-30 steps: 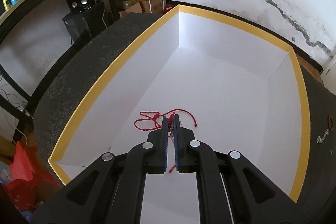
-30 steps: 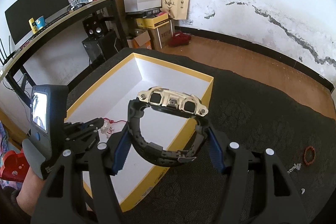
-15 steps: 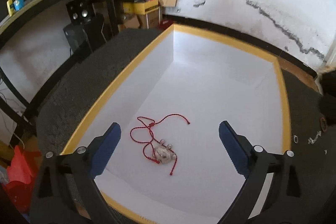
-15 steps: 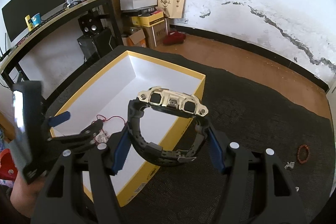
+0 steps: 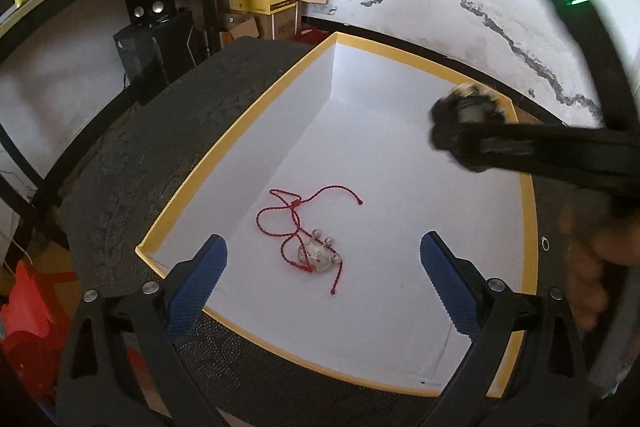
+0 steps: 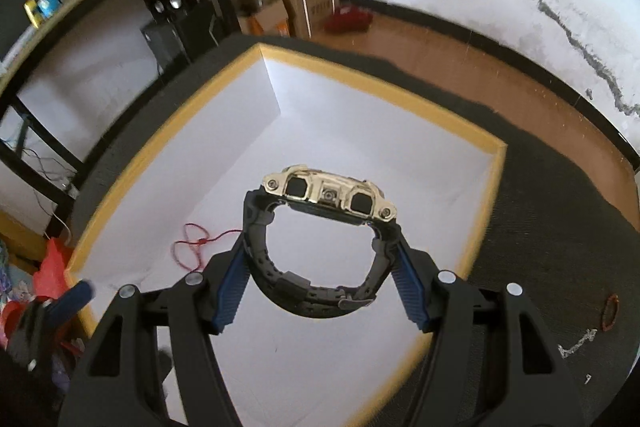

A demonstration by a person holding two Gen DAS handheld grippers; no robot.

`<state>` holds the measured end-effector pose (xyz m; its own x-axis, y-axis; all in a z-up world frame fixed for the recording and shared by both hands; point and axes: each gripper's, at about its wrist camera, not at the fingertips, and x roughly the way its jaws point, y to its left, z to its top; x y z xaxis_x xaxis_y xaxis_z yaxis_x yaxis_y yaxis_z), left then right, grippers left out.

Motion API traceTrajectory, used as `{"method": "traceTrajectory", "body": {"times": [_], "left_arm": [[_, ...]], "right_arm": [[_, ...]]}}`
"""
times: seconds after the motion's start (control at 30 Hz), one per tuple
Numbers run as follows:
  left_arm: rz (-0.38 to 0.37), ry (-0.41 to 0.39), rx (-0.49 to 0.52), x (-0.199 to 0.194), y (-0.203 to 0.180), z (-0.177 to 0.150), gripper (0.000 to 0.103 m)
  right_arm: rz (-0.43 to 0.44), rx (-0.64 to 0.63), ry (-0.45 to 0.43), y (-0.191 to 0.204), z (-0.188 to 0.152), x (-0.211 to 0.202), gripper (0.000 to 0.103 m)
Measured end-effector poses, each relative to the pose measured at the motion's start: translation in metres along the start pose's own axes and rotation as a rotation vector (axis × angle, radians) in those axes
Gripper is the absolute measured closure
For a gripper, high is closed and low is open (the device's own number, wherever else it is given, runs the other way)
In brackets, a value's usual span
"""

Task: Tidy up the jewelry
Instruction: 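Lower the black watch into the box and open the right gripper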

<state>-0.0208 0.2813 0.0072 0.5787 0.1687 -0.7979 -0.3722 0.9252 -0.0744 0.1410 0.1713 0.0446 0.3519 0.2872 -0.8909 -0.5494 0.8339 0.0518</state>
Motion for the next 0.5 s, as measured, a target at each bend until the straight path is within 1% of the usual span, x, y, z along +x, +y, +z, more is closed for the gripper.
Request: {"method": "traceTrajectory", "body": {"times": [0.17, 0.3, 0.37, 0.5], "left_arm": [[-0.003, 0.005, 0.004, 0.001, 0.008, 0.001, 0.008], [-0.007, 0.003, -0.010, 0.000, 0.015, 0.002, 0.008], [-0.007, 0.003, -0.021, 0.000, 0.018, 0.002, 0.008], [-0.013, 0.002, -0.022, -0.001, 0.018, 0.002, 0.008]], "right_arm": [[-0.043, -0.003, 0.063, 0.004, 0.003, 0.032, 0.039], [-0.067, -0.027, 0.070, 0.011, 0.004, 0.036, 0.039], [-0.087, -0.047, 0.051, 0.015, 0.004, 0.033, 0.039], [-0.086, -0.045, 0.051, 0.017, 0.005, 0.034, 0.038]]}}
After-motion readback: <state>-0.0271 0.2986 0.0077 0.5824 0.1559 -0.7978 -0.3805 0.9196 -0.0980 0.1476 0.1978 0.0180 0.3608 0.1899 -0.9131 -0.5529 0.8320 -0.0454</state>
